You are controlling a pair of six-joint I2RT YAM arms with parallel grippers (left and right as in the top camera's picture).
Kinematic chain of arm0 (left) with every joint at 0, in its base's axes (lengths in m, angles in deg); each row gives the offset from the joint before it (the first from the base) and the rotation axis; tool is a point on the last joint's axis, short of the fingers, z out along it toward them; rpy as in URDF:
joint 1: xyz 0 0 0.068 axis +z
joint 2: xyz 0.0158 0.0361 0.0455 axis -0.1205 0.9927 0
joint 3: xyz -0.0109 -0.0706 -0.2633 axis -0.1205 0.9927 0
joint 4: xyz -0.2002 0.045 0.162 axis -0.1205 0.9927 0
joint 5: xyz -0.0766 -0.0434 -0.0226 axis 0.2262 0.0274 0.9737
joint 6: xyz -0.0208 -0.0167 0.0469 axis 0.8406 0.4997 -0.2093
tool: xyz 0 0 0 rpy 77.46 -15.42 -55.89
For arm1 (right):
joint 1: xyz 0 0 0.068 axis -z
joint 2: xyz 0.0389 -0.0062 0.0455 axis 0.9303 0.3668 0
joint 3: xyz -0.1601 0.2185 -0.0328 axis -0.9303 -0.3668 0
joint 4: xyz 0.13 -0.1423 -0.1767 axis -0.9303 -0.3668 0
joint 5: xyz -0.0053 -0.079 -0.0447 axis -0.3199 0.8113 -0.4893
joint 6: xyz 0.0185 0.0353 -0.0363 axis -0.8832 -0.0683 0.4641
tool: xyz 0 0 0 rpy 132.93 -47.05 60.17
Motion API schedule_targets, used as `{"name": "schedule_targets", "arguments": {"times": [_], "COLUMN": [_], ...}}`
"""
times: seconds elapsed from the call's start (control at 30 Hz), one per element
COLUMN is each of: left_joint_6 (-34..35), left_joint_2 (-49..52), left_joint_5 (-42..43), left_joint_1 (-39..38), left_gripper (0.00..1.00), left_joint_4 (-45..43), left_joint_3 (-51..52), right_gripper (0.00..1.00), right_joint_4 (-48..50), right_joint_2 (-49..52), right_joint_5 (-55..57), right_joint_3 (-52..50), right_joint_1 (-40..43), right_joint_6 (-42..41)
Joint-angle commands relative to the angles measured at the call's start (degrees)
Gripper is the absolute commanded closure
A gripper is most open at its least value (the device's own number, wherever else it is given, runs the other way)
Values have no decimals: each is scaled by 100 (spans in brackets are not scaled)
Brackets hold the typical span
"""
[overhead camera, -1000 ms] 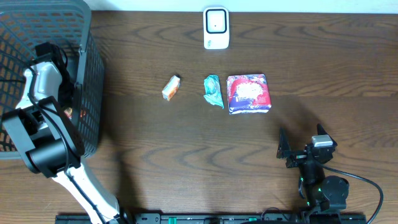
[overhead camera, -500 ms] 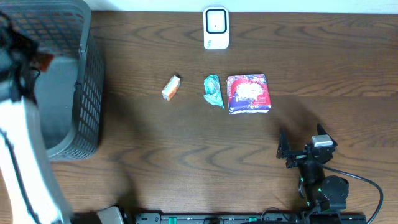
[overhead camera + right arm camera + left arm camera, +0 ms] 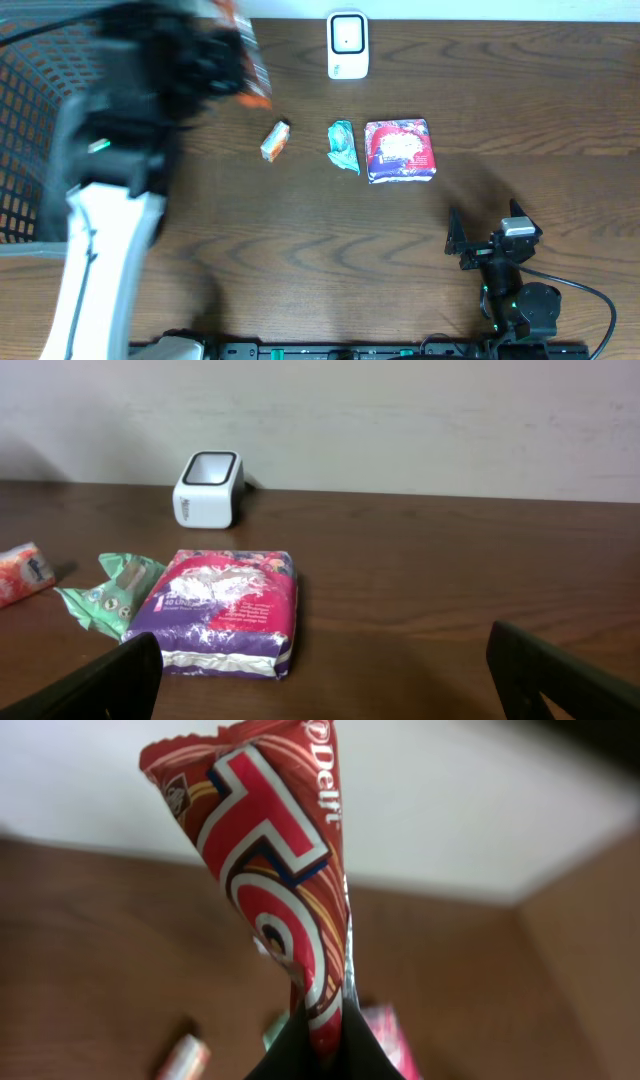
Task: Scan the item barcode
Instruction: 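Carry the red wafer bar with the left gripper past the white scanner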
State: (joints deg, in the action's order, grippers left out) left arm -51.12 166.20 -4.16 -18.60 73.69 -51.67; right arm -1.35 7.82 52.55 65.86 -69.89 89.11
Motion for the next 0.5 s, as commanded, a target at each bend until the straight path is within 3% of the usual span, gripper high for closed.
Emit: {"name": "schedule_targets", "arguments": {"times": [0.0,0.13,0.47], "left_joint_6": [-839,-839,-402], "left_joint_2": [584,1370,2977], "left_joint_5": [-483,-1062,-1296], "left_joint_1": [-566,-949,-1064], "left_gripper": [92,92,92], "left_joint_4": [114,122,149], "left_joint_3": [125,125,125], "right_gripper": [1,1,1], "right_joint_4": [-15,-15,-15], "right_joint_2": [-31,-31,-31], "right_joint_5": [26,26,26], "right_joint_3": [-20,-20,-20], "right_joint_1": [-50,-50,-50], "right_joint_6": [63,63,63]}}
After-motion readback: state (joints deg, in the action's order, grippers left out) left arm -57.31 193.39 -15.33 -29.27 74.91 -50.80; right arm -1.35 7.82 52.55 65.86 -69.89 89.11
